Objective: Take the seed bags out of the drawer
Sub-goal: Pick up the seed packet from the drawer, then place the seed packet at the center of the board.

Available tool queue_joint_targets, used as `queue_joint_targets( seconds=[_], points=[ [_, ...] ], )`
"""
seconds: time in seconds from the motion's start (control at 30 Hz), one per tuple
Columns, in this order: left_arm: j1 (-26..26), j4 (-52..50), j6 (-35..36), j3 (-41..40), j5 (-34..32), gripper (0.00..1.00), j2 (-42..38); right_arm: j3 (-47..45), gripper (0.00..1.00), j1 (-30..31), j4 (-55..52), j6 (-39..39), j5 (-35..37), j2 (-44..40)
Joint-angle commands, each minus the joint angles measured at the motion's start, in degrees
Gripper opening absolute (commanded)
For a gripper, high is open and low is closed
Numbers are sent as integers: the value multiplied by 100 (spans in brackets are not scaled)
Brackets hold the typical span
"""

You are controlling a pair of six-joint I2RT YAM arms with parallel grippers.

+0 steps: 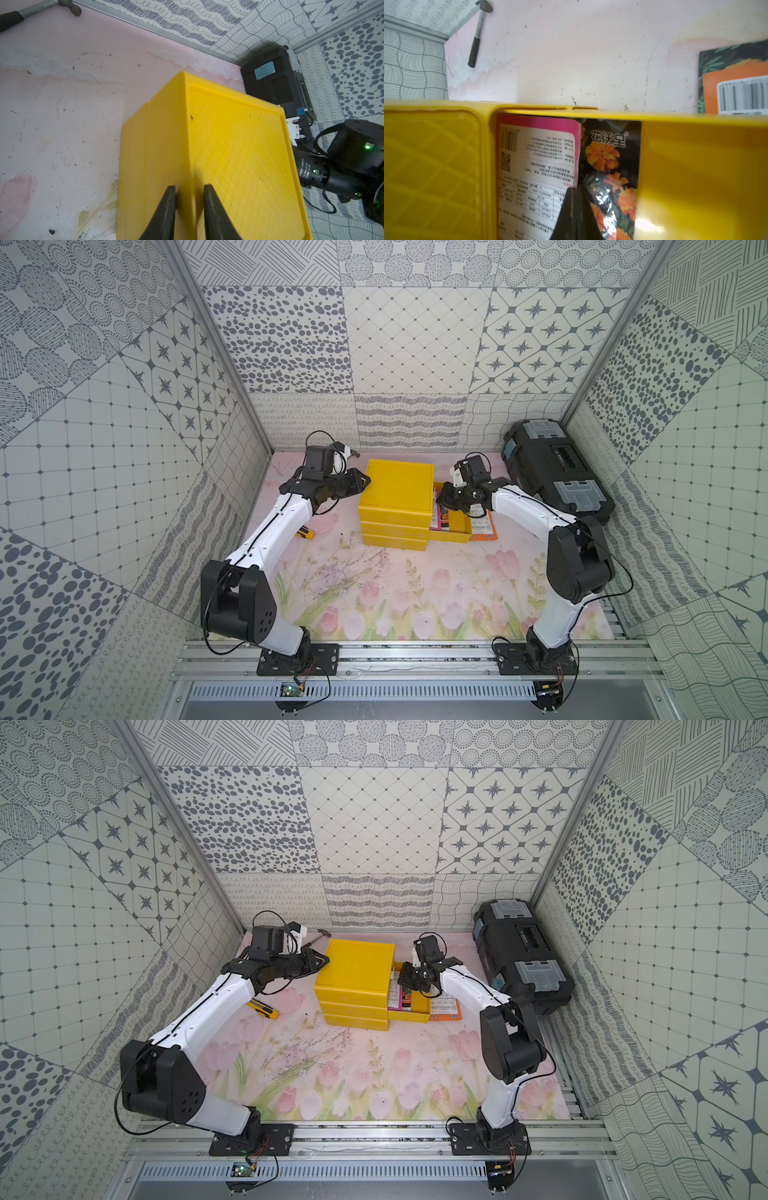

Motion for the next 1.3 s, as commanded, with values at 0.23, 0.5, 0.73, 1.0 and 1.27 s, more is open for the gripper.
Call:
queue_joint_targets(
  seconds=[0.23, 0.5, 0.73, 1.0, 1.27],
  points=[
    [-39, -1403, 100, -109, -45, 25, 66, 298, 0, -148, -670, -567, 323, -614],
    [-35, -1415, 120, -98, -64, 25, 82, 317, 0, -586, -1027, -906, 271, -1082],
    [-31, -1424, 118, -88, -77, 25, 91, 282, 0, -1158, -1154, -1072, -209, -1448],
    [-39, -1425, 118, -92, -66, 26, 106, 186, 0, -1882, -1187, -1117, -656, -1803],
    [-28, -1421, 117, -86, -55, 25, 113, 71, 0, -2693, -1217, -1182, -778, -2145]
  ],
)
